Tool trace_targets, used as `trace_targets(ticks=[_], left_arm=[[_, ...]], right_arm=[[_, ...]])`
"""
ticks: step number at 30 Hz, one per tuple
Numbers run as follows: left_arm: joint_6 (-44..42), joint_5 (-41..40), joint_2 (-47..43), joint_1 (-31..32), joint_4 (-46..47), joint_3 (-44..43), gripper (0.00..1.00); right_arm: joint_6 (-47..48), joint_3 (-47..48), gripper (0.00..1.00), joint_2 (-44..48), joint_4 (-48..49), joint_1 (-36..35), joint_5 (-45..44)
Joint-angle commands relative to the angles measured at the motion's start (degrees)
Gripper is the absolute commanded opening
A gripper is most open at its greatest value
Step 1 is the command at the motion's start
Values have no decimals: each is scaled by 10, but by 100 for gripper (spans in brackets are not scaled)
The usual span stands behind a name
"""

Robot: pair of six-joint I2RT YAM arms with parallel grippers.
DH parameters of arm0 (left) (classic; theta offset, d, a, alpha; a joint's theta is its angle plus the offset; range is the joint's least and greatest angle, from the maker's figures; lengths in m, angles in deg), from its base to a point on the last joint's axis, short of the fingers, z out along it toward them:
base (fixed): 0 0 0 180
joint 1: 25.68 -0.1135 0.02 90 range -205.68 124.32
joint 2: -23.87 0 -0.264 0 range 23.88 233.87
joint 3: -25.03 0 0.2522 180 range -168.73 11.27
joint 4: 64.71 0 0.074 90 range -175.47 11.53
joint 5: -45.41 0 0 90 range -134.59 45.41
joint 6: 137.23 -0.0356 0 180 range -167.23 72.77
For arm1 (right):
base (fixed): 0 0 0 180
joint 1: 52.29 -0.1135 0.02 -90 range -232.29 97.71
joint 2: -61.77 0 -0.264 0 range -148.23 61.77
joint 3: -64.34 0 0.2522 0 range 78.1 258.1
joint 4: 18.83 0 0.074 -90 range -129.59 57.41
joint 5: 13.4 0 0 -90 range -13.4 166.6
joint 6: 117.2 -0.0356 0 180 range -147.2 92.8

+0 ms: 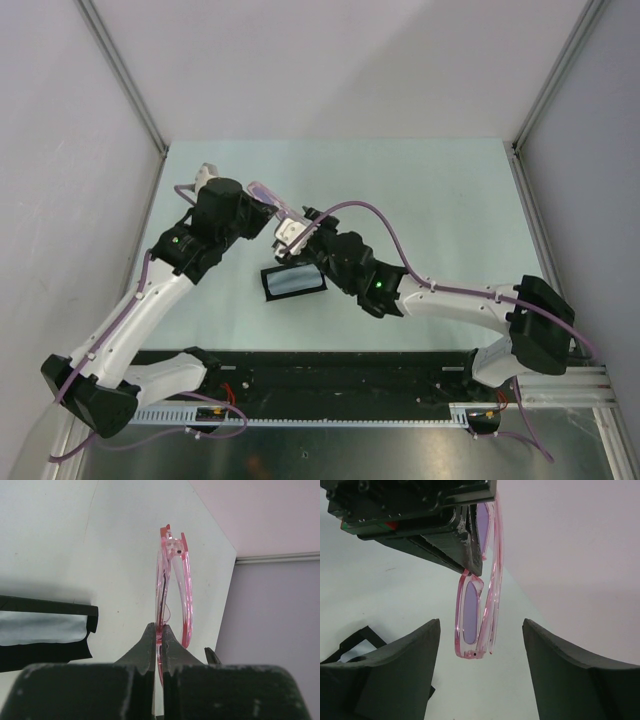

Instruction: Organize the sunglasses

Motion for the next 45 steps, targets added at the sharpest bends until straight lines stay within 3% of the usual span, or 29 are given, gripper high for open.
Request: trace_targets(ticks=[1,5,12,25,31,38,45], left_arm=[[2,-17,-4,3,3,-13,0],[0,-18,-3,3,3,-14,1],[-5,-16,-1,3,2,-12,1],[-7,-10,-9,3,3,-11,2],[-9,-7,-12,3,3,-12,5],[-16,5,-8,3,3,-19,20],[-16,8,-6,4,4,-20,22]], right_arm=[[5,26,70,-12,24,-2,-4],[3,44,62,-28,1,-2,-1],[8,67,63,-50,-5,-2,-23],[8,90,37,-73,-16,-1,-46],[3,97,33,-78,-13,-1,-60],[-11,107,22,-83,-20,0,-58],[-26,112,17,-87,-18,3,-56]])
